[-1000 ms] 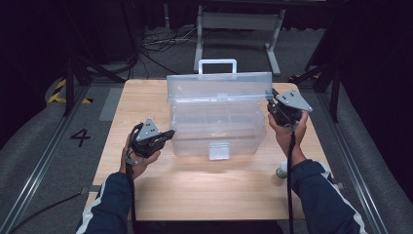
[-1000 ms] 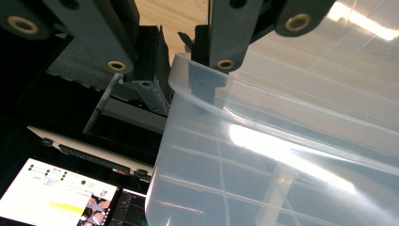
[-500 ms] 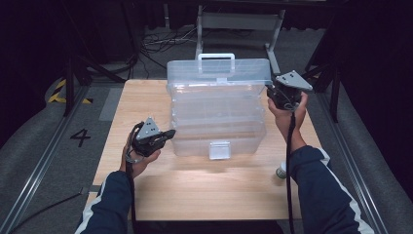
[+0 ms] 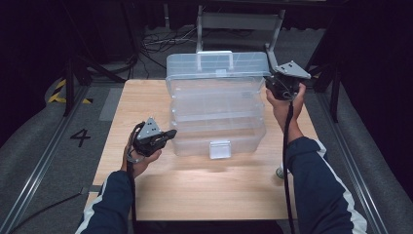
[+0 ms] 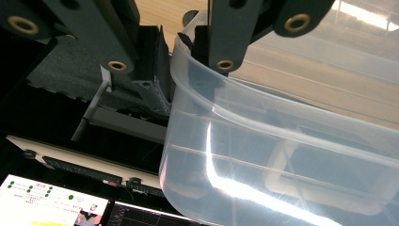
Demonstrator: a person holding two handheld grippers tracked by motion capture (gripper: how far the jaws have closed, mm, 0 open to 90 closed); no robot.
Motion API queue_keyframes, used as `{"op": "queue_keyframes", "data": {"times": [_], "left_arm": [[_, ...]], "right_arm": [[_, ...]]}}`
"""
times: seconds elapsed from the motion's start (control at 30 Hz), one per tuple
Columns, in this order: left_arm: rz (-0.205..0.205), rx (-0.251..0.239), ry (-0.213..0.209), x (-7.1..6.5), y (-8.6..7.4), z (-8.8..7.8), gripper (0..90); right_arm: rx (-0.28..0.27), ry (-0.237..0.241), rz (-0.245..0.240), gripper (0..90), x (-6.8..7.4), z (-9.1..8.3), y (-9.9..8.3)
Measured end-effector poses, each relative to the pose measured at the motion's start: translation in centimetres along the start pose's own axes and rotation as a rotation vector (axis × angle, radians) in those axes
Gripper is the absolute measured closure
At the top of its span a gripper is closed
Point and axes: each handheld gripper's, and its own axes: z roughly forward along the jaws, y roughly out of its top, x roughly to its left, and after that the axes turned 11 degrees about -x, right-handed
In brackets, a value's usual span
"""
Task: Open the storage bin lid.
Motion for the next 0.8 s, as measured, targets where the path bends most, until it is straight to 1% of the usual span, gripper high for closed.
{"op": "queue_keyframes", "data": {"times": [0.13,0.37,0.57,0.63,0.67,0.77,0.8], "left_arm": [[0.0,0.0,0.001,0.0,0.0,0.1,90.0],[0.001,0.002,0.001,-0.1,0.0,0.2,90.0],[-0.006,0.002,-0.001,-0.1,0.0,0.3,90.0],[-0.008,0.002,-0.002,-0.1,-0.1,0.3,90.0],[0.001,0.004,0.001,-0.1,0.0,0.3,90.0],[0.0,0.003,0.003,-0.1,0.0,0.4,90.0],[0.004,0.001,0.003,-0.1,0.0,0.4,90.0]], "right_arm": [[0.005,0.006,0.017,78.9,-0.3,0.5,0.1],[0.02,0.005,0.037,79.6,-0.4,1.6,0.6],[0.034,0.005,0.051,80.0,-0.5,2.3,0.9],[0.038,0.006,0.052,80.1,-0.5,2.6,1.0],[0.039,0.007,0.057,80.1,-0.5,2.7,1.1],[0.048,0.008,0.057,80.2,-0.6,3.0,1.3],[0.049,0.003,0.049,80.8,-0.6,3.1,1.3]]}}
